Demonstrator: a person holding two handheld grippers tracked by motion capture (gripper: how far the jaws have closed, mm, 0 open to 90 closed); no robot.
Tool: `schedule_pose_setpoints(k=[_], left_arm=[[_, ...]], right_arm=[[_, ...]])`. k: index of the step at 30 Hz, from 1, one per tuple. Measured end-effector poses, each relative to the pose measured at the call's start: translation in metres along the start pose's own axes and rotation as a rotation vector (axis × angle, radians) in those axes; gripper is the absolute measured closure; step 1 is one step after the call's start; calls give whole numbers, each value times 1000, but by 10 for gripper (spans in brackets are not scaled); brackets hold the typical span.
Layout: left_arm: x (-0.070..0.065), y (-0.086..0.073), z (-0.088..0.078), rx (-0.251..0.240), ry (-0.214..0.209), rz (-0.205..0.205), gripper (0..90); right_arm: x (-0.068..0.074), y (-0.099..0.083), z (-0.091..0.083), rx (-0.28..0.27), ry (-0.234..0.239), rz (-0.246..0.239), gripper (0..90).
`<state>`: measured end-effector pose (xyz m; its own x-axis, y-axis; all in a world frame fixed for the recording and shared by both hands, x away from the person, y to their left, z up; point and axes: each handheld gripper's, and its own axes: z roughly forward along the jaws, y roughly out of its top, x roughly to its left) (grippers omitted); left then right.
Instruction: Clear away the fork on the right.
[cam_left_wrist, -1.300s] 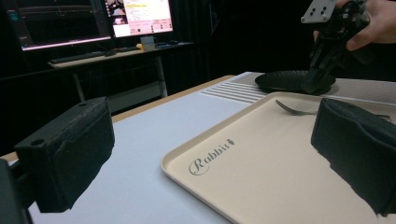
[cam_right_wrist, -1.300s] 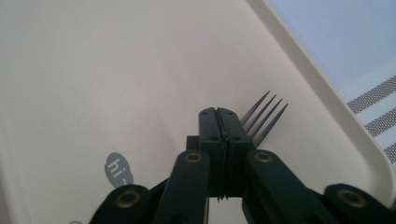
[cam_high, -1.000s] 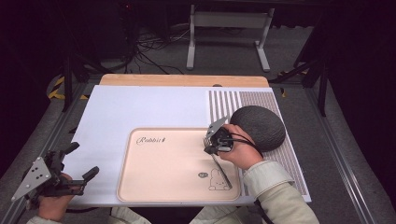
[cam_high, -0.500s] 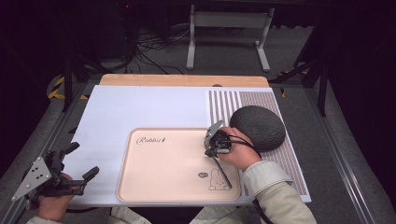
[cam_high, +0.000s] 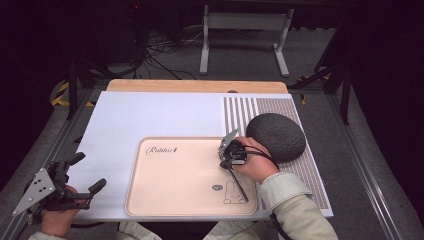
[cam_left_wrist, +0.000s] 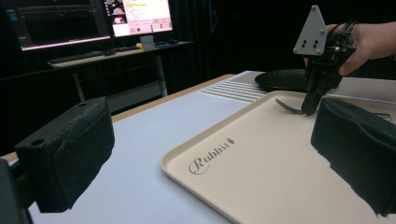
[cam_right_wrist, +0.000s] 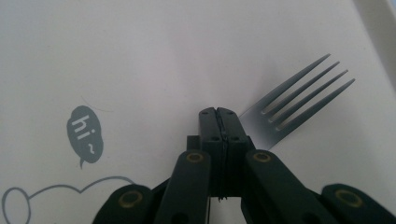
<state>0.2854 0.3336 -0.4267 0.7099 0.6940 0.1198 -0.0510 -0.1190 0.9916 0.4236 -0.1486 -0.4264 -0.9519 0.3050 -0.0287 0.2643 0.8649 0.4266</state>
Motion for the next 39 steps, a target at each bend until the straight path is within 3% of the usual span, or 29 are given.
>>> schedule_pose_setpoints(k=[13, 39], left_arm=[[0, 0, 0, 1, -1, 4, 4], [0, 0, 0, 6, -3, 6, 4]], right_arm=[[-3, -1, -1, 16, -22, 13, 900], [-18, -21, -12, 35, -84, 137, 900]])
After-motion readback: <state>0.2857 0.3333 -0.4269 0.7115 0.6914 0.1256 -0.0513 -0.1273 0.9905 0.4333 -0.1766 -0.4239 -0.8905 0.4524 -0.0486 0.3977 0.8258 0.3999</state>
